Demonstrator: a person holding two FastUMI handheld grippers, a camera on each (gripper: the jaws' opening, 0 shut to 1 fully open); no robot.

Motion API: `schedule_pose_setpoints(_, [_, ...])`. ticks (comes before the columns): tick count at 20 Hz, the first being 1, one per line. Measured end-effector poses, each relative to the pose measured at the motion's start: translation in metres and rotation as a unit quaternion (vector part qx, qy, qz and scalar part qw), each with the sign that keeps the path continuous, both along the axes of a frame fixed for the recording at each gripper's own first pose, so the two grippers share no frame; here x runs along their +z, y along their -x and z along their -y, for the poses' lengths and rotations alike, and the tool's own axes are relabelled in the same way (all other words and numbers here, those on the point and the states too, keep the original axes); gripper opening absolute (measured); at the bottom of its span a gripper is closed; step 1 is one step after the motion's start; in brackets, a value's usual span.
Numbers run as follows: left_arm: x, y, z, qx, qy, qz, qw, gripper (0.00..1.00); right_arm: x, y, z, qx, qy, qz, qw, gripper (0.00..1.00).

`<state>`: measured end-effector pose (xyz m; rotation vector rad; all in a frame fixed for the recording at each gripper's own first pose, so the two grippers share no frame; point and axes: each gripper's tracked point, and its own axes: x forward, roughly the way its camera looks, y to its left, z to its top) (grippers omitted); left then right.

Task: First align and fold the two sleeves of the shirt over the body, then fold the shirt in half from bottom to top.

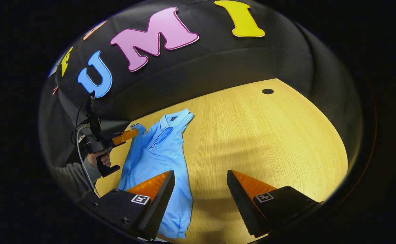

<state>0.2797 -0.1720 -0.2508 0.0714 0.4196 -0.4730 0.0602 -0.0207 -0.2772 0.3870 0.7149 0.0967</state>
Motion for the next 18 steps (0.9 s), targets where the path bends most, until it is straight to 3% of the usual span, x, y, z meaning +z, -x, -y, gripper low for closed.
schedule_pose_setpoints(4, [-0.012, 0.033, 0.05, -0.074, -0.049, 0.004, 0.996, 0.06, -0.004, 0.005, 0.005, -0.008, -0.003, -0.003, 1.0, 0.96])
schedule_pose_setpoints(8, [-0.036, 0.053, 0.081, -0.124, -0.099, -0.001, 0.987, 0.06, -0.006, 0.005, 0.01, -0.015, -0.002, -0.005, 1.0, 0.96])
schedule_pose_setpoints(13, [-0.067, 0.06, 0.098, -0.143, -0.15, -0.01, 0.978, 0.06, -0.01, 0.02, 0.021, -0.024, -0.004, -0.01, 1.0, 0.96])
schedule_pose_setpoints(16, [-0.079, 0.057, 0.099, -0.132, -0.171, -0.015, 0.976, 0.02, -0.01, 0.028, 0.025, -0.03, -0.004, -0.012, 0.999, 0.96])
schedule_pose_setpoints(18, [-0.082, 0.056, 0.1, -0.13, -0.174, -0.016, 0.976, 0.07, -0.01, 0.032, 0.028, -0.035, -0.004, -0.013, 0.999, 0.96])
